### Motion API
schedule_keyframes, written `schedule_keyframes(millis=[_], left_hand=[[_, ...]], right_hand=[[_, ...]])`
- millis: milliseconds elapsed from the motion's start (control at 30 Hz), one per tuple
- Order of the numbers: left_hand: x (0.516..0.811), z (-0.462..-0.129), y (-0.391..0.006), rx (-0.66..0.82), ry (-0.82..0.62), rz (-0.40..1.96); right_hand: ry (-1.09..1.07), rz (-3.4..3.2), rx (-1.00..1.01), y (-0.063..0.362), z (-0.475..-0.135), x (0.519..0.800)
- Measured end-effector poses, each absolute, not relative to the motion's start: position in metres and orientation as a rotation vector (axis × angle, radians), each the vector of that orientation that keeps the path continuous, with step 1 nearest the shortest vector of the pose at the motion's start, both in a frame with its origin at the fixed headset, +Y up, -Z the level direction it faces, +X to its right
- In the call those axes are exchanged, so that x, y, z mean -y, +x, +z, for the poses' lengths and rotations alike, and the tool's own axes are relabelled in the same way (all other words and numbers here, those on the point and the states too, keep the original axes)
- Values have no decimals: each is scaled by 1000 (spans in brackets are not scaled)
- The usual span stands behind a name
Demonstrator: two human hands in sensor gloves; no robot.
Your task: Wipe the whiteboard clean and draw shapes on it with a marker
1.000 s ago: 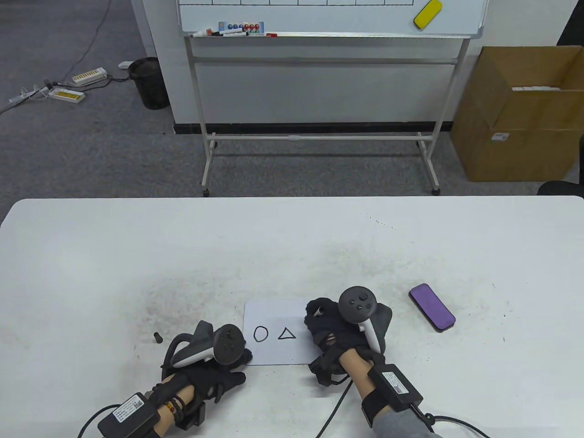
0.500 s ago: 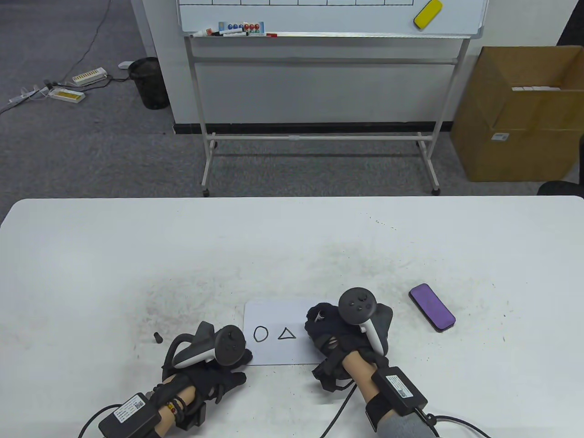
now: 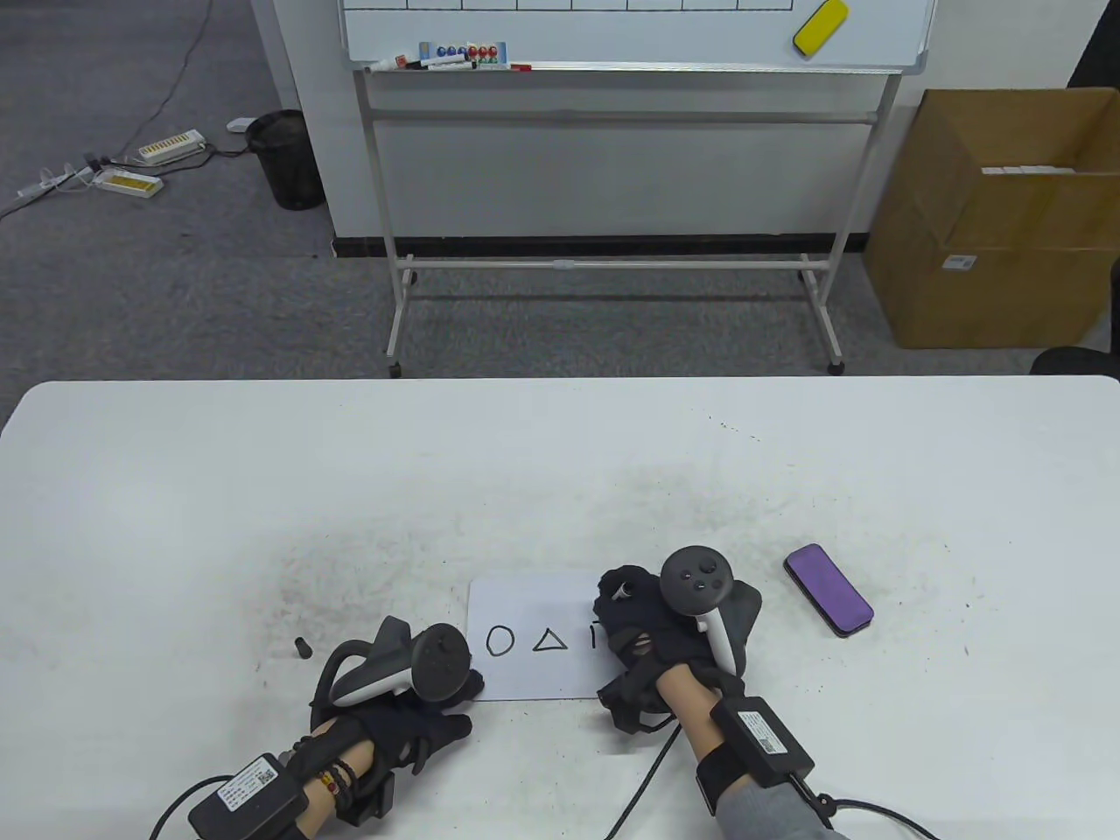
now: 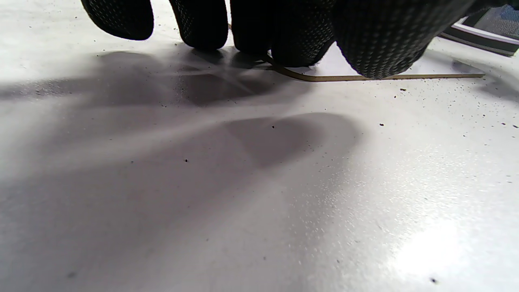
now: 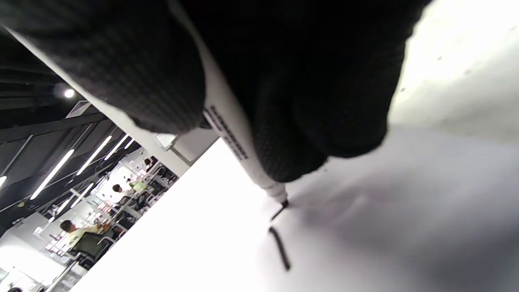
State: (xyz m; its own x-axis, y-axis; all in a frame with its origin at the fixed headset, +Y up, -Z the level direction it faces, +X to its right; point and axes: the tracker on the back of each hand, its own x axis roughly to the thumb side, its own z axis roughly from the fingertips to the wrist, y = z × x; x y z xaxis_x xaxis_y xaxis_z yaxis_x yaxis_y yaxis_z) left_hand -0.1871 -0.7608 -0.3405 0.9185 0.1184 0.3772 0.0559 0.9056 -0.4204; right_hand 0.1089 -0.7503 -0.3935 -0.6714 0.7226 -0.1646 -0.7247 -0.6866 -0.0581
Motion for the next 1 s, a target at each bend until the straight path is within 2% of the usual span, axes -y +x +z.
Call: schedule_keyframes(millis=[267,600,833,1000], left_hand=[[761,-341,-187,408,-440,34],[761,-341,-187,408,-439,33],[761,-341,-187,408,-439,32],[761,-340,-187,408,-440,33]], right_hand=[[-267,2306,-13,123,-392,750],[-200,2391,-115,115,-384,743],[-155,2383,-51,106,-379,737],[-119,2348,-106,96,-379,741]])
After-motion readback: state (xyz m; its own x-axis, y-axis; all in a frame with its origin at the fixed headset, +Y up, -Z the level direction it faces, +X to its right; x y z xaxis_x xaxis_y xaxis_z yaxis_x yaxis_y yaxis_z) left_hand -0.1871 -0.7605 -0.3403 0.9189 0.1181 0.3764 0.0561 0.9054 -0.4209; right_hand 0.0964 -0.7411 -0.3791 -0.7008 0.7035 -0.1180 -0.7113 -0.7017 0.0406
